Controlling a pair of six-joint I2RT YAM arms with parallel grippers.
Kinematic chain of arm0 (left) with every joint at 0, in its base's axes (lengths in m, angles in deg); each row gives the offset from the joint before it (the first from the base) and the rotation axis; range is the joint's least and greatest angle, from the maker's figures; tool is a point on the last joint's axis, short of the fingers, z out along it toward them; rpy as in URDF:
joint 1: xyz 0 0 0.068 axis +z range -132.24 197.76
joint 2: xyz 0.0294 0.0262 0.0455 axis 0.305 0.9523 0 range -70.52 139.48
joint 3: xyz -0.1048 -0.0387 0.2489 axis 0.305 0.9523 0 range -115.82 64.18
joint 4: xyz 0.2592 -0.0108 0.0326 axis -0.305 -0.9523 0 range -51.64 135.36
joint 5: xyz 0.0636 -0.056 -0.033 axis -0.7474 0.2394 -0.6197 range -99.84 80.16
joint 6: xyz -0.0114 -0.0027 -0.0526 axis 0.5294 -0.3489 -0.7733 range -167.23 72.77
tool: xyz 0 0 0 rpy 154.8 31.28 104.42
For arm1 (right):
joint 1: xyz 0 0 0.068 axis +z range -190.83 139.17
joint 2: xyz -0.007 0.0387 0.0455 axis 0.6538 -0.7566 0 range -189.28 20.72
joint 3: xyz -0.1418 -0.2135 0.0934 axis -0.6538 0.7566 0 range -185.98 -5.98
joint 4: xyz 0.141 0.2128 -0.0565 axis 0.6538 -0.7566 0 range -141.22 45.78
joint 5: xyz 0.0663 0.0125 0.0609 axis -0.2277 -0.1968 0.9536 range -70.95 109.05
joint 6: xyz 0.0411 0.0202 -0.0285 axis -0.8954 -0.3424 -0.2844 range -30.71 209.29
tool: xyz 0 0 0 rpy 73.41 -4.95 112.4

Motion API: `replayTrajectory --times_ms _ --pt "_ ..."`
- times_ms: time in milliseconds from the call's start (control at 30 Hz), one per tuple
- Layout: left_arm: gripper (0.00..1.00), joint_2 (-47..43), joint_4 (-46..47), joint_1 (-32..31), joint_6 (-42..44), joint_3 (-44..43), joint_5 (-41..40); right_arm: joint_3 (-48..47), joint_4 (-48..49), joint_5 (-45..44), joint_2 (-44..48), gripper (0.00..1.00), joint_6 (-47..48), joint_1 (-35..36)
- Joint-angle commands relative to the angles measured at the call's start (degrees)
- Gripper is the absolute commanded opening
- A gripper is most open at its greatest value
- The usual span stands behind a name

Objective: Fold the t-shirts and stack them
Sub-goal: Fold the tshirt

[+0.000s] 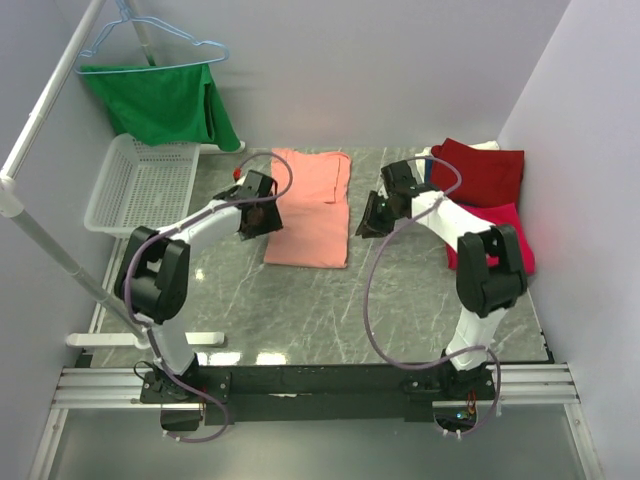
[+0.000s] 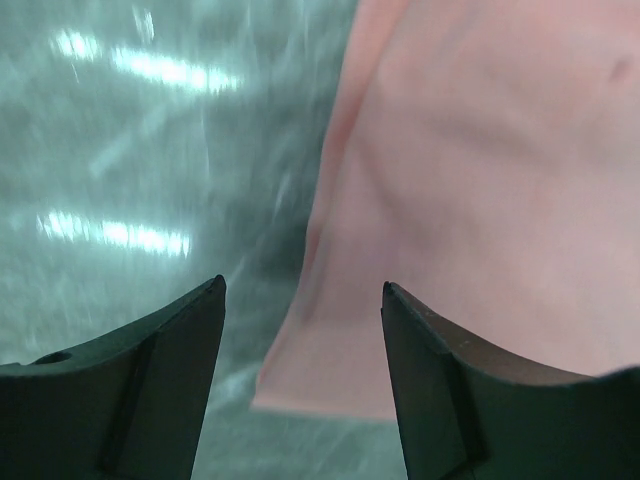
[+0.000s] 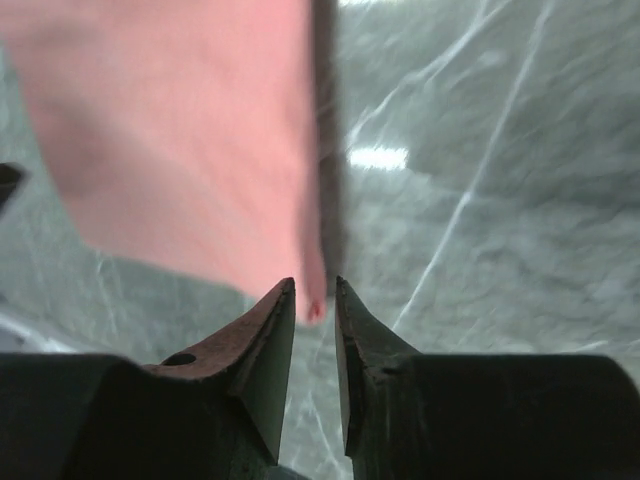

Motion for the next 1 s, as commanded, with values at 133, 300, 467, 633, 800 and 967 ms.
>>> replayTrajectory --times_ms 133,300,467,633,800,967 --pt "0.68 -10.39 11.22 0.06 -0.13 13.63 13.25 12.59 9.22 11.08 10.87 0.32 2.43 2.30" --pt "0.68 -11.72 17.01 0.59 -0.75 17.78 17.47 13.74 10.19 11.00 9.21 0.32 3.84 3.88" --pt "0.67 -9.61 17.64 0.94 -0.66 18.13 18.09 13.57 10.72 10.03 5.95 0.32 4.63 4.41" --pt "0.67 -8.90 16.94 1.03 -0.40 18.83 17.30 13.39 10.63 8.36 3.93 0.32 4.98 4.41" --pt "0.67 -9.87 15.45 1.03 -0.22 19.54 16.86 14.18 10.80 7.13 3.05 0.32 5.25 4.50" --pt "0.66 -10.75 14.39 1.03 -0.92 20.59 17.30 14.54 11.24 6.43 2.17 0.32 5.16 4.50"
